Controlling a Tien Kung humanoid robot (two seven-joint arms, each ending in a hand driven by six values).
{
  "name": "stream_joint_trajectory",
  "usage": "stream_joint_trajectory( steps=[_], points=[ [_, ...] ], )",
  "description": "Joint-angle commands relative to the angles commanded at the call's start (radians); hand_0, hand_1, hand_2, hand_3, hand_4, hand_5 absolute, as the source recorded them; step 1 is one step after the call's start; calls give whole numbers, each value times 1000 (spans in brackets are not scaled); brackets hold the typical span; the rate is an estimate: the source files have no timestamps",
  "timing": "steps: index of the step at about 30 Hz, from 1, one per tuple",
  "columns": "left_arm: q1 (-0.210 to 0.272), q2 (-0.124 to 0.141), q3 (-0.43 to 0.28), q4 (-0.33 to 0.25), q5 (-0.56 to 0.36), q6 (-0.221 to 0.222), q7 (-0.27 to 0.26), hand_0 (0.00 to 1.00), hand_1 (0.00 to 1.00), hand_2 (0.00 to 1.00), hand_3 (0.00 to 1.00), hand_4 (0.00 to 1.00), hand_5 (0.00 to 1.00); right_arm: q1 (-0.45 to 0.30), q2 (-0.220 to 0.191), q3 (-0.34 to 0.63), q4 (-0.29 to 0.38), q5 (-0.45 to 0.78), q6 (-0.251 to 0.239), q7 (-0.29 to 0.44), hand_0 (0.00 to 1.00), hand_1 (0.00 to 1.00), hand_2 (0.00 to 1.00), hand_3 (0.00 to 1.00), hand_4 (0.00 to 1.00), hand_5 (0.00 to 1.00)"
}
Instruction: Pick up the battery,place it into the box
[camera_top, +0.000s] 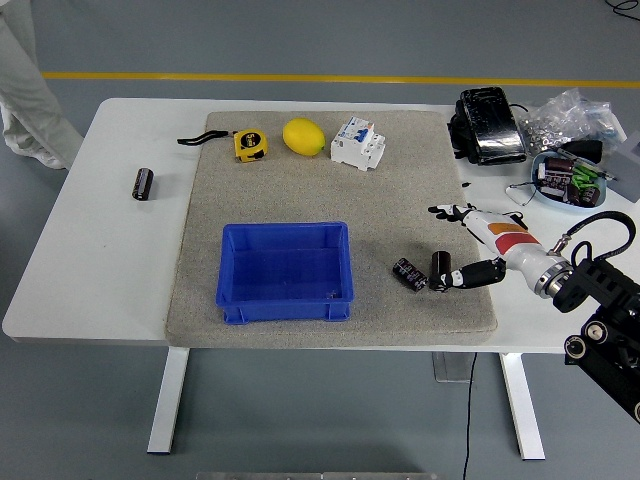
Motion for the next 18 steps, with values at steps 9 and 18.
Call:
stream_joint_trajectory(
  steps=[9, 18],
  points=[
    [0, 0, 1, 0, -1, 0, 2, 680, 621, 723, 646, 665, 508, 44, 35, -54, -83, -5, -14, -1, 781, 762, 782, 855, 998, 291],
    [-5, 1, 5, 0, -9, 3, 1, 677, 617, 723, 645, 666, 509, 70, 62, -75, -158, -40, -18, 5, 767, 736, 756, 849, 998, 295]
  ],
)
